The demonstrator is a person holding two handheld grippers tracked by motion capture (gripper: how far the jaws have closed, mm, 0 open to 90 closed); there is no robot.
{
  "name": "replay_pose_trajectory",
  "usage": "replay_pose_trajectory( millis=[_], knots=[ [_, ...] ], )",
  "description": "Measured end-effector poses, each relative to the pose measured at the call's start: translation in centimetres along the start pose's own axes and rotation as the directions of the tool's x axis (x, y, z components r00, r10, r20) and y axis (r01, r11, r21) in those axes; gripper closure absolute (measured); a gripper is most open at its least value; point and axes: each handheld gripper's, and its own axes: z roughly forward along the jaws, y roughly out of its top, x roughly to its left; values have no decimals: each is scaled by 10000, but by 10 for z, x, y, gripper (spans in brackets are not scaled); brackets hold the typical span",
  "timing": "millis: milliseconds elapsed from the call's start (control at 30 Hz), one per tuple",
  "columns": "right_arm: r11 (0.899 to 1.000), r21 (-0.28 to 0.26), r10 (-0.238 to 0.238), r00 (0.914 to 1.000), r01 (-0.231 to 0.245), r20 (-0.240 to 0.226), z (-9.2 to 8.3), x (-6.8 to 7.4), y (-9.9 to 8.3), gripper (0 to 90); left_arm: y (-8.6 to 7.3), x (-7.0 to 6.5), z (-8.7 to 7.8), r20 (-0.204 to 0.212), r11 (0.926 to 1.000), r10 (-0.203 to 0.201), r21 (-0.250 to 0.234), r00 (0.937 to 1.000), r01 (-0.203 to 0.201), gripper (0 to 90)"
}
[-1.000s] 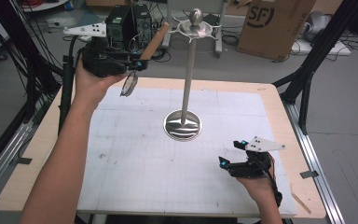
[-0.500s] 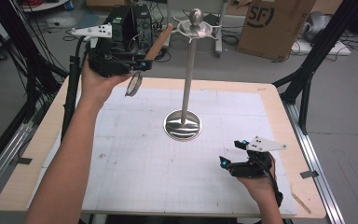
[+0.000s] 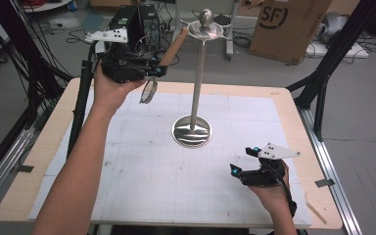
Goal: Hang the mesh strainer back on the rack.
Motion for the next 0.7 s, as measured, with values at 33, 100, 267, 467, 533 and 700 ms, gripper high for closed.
replay_pose_trajectory(
  millis=[33,100,267,467,533,700],
  knots=[
    [10000,-6,24,10000,-24,-8,0,0,0,142,0,0,1,-4,10000,-1,21,10000,1,685],
    [10000,-13,42,10000,-42,-4,-1,0,0,142,-1,-1,5,-22,9999,35,106,10000,-34,685],
    [10000,-21,31,10000,-31,2,-1,0,0,142,-2,-3,13,-79,9998,66,212,9999,-64,685],
    [10000,-28,12,10000,-12,-21,-1,0,1,142,-3,-8,24,-474,9974,289,674,9985,-256,684],
    [10000,-39,30,10000,-31,-32,-2,0,1,142,-4,-9,27,-439,9972,295,700,9986,-263,685],
    [10000,-70,31,10000,-31,-52,-2,0,1,142,-5,-10,33,-373,9978,141,648,9992,-117,684]
  ],
)
